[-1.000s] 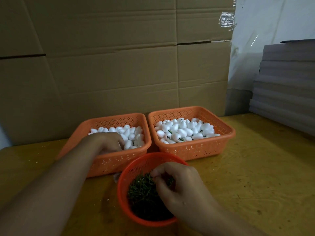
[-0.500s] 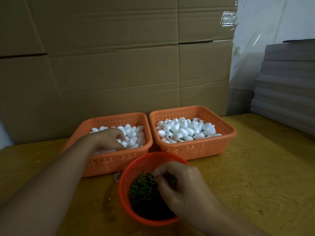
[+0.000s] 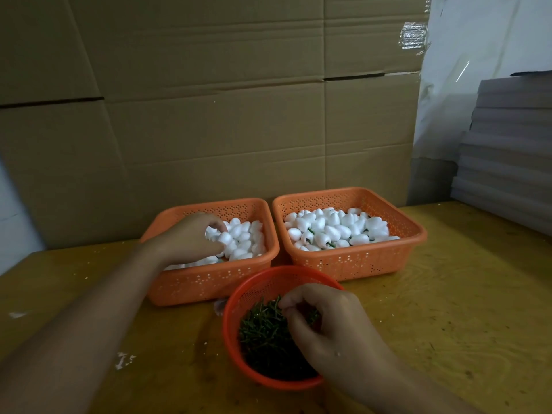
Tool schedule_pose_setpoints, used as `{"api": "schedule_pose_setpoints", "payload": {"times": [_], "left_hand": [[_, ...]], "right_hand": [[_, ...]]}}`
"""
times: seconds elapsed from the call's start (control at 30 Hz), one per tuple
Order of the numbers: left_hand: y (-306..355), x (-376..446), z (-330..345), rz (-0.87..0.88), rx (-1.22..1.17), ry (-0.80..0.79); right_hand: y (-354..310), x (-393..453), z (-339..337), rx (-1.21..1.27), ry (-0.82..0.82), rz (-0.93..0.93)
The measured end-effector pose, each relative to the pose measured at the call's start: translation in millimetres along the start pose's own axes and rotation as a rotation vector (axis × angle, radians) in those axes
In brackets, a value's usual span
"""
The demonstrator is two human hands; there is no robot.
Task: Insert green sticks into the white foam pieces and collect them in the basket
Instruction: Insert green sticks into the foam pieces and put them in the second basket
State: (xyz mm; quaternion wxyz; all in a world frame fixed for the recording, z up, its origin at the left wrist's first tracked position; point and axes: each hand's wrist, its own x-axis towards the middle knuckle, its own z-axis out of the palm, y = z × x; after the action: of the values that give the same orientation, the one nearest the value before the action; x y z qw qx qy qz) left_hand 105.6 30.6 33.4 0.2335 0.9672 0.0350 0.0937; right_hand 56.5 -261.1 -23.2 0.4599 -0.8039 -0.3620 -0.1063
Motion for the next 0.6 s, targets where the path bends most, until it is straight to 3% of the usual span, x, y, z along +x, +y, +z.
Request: {"api": "schedule_pose_setpoints", "payload": {"times": [0.17,0.6], "left_hand": [[3,-12,2,0.001,-0.123,0.100],[54,-63,19,0.312,-0.371,0.167]], "right_hand": [[1,0,-1,-0.009,-0.007,0.002],[5,1,-1,-0.011,-0.002,0.000]]}}
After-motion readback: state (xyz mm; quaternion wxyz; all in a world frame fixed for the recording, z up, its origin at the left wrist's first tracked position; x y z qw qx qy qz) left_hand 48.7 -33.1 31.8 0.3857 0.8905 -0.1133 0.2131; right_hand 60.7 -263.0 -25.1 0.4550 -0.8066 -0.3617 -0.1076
